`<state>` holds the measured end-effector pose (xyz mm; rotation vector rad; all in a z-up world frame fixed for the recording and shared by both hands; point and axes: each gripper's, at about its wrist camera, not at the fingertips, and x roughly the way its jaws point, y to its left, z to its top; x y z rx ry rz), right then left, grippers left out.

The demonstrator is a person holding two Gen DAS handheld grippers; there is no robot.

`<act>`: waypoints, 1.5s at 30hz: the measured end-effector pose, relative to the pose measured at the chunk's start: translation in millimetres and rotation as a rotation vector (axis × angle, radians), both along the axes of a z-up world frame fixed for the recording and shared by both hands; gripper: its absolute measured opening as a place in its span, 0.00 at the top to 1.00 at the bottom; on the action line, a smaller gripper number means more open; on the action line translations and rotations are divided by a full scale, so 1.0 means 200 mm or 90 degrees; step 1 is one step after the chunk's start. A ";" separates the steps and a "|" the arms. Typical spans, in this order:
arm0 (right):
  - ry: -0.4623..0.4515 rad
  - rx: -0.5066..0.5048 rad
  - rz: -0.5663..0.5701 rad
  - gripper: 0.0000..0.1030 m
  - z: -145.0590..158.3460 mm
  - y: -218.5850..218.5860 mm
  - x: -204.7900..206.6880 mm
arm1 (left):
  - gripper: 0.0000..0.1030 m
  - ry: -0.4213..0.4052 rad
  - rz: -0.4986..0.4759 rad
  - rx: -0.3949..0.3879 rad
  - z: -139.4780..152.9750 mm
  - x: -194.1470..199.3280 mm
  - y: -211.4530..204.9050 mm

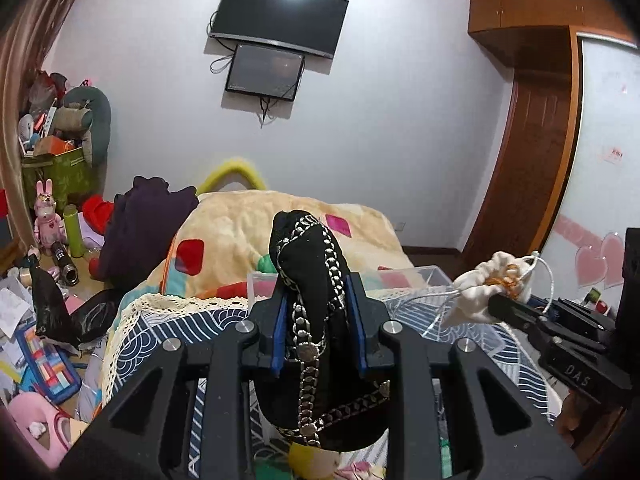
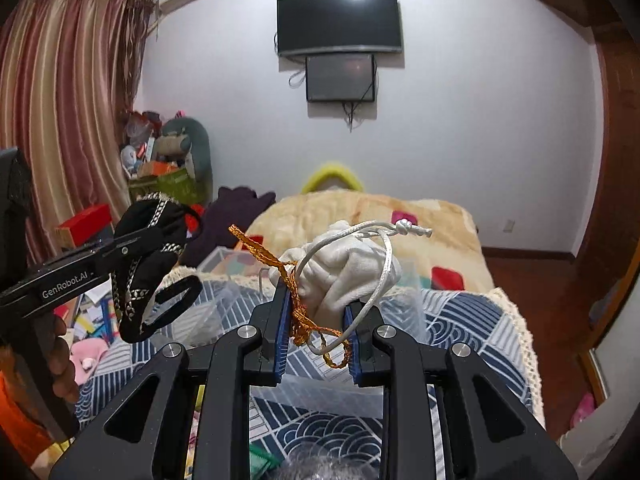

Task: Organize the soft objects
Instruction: 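Carry the black bag and white pouch into the clear box and release both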

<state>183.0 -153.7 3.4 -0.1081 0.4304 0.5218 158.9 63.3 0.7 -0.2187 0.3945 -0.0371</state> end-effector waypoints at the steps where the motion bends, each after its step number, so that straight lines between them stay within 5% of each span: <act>1: 0.008 -0.004 0.003 0.79 -0.01 0.01 0.02 | 0.74 0.005 -0.001 0.005 -0.01 0.03 -0.01; 17: 0.149 -0.095 0.049 0.79 -0.24 0.16 0.23 | 0.74 0.176 -0.032 0.036 -0.27 0.32 -0.06; 24: 0.151 -0.102 0.053 0.75 -0.23 0.15 0.22 | 0.74 0.177 -0.052 0.049 -0.28 0.29 -0.10; 28: 0.138 -0.108 0.054 0.60 -0.22 0.14 0.18 | 0.74 0.165 -0.060 0.058 -0.24 0.24 -0.13; 31: 0.127 -0.094 0.055 0.44 -0.19 0.11 0.15 | 0.63 0.149 -0.059 0.075 -0.20 0.19 -0.14; 45: 0.017 -0.032 0.041 0.21 0.02 -0.06 -0.09 | 0.22 0.052 -0.014 0.127 -0.04 -0.17 -0.14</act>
